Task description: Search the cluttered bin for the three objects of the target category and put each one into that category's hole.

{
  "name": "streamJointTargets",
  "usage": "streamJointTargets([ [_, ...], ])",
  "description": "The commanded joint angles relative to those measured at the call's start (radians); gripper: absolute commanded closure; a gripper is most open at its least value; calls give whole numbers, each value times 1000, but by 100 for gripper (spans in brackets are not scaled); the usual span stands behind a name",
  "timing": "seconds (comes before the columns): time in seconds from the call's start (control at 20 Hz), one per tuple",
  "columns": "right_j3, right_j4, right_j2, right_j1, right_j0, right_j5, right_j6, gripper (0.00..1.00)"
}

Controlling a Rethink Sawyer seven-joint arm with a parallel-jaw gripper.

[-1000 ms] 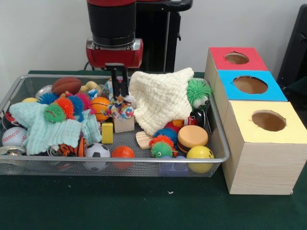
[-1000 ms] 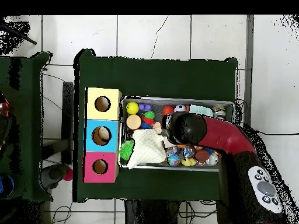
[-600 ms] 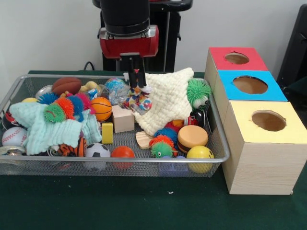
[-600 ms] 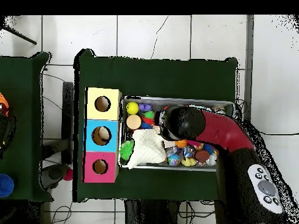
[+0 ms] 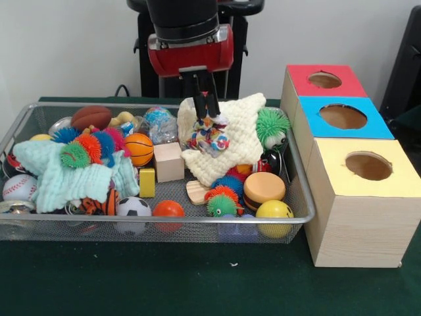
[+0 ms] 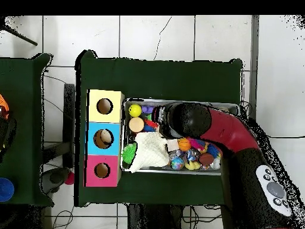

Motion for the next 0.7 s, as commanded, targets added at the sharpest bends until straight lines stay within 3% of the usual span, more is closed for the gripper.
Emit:
streamJointTargets([
  [0.05, 31, 46, 89, -17, -21, 177, -12, 100],
  [0.7, -111, 40, 70, -35, 39, 369, 59, 100],
])
